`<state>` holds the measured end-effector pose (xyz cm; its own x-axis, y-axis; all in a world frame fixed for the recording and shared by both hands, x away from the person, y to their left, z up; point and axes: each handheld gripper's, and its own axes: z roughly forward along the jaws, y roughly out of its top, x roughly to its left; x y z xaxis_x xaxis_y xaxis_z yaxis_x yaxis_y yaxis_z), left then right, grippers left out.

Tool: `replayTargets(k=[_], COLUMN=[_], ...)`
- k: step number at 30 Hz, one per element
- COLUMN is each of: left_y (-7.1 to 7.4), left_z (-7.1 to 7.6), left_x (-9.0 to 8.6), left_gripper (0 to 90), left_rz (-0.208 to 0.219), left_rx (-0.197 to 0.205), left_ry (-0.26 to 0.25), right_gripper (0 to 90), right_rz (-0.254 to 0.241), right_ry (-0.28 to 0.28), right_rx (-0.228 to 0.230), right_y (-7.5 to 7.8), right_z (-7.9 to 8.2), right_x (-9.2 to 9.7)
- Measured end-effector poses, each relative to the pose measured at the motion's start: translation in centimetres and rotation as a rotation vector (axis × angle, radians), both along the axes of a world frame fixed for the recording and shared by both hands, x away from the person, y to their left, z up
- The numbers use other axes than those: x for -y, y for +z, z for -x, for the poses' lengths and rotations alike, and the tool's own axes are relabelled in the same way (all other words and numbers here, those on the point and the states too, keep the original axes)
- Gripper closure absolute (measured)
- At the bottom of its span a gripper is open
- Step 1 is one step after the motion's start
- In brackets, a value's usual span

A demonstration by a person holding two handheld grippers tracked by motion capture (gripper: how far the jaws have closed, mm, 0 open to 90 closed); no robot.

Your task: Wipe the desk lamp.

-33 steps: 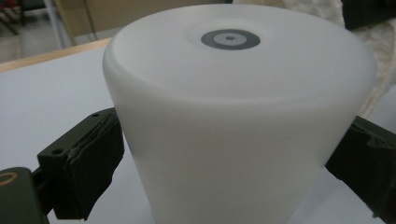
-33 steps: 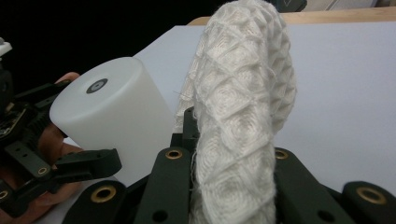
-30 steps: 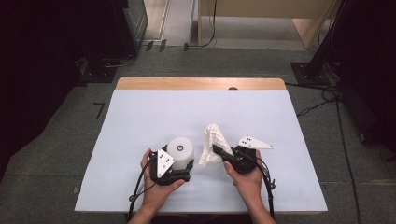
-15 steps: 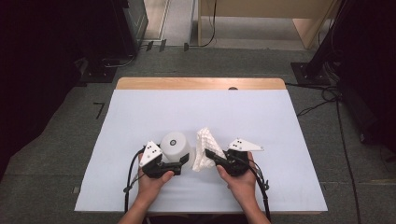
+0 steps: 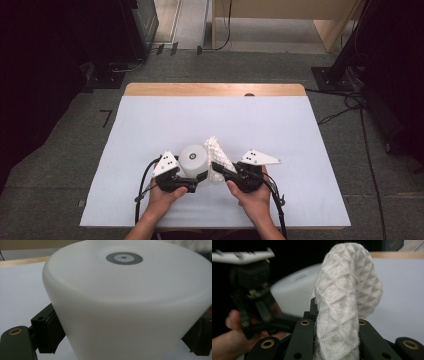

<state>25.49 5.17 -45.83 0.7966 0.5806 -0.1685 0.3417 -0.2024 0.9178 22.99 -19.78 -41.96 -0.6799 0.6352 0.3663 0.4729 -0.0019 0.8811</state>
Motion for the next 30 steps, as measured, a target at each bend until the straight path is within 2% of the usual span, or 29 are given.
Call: replayTargets(k=[3,5,8,11,13,15,17,20,23,27,30], left_y=[0.1,0.4,0.8,1.2,1.2,1.1,0.9,0.6,0.5,0.2,-0.6], left_z=[0.1,0.2,0.0,-0.3,-0.4,-0.5,-0.4,-0.2,-0.1,-0.4,-1.0], left_x=[0.2,0.1,-0.6,-1.5,-1.8,-1.8,-1.3,-0.5,0.1,0.2,-0.1], left_gripper=[8.6,8.6,8.6,8.7,8.7,8.7,8.7,8.7,8.7,8.6,8.5], left_rz=[0.006,0.006,0.03,0.072,0.071,0.068,0.045,0.001,-0.031,-0.086,-0.121], left_rx=[0.005,0.017,0.021,0.01,0.015,0.01,0.011,0.022,0.041,0.076,0.068], left_ry=[-0.009,-0.009,0.007,0.022,0.025,0.015,0.002,-0.023,-0.026,0.025,0.049], right_gripper=[79.2,79.2,79.2,79.2,79.2,79.2,79.2,79.2,79.2,79.2,79.2], right_rz=[0.002,0.002,0.026,0.046,0.04,0.03,0.025,0.004,-0.009,0.007,0.006], right_ry=[-0.003,-0.005,-0.005,0.007,0.014,0.015,0.007,-0.002,-0.012,-0.052,-0.09], right_rx=[0.033,0.023,-0.024,-0.069,-0.099,-0.104,-0.091,-0.045,-0.016,-0.033,-0.05], right_y=[1.0,0.7,-0.7,-2.3,-3.0,-3.1,-2.6,-1.4,-0.6,-1.0,-1.4], right_z=[0.3,0.1,-0.4,-1.0,-1.3,-1.4,-1.3,-0.9,-0.8,-1.2,-1.6], right_x=[0.3,0.4,0.2,-0.2,-0.4,-0.4,-0.3,0.1,0.7,1.6,2.5])
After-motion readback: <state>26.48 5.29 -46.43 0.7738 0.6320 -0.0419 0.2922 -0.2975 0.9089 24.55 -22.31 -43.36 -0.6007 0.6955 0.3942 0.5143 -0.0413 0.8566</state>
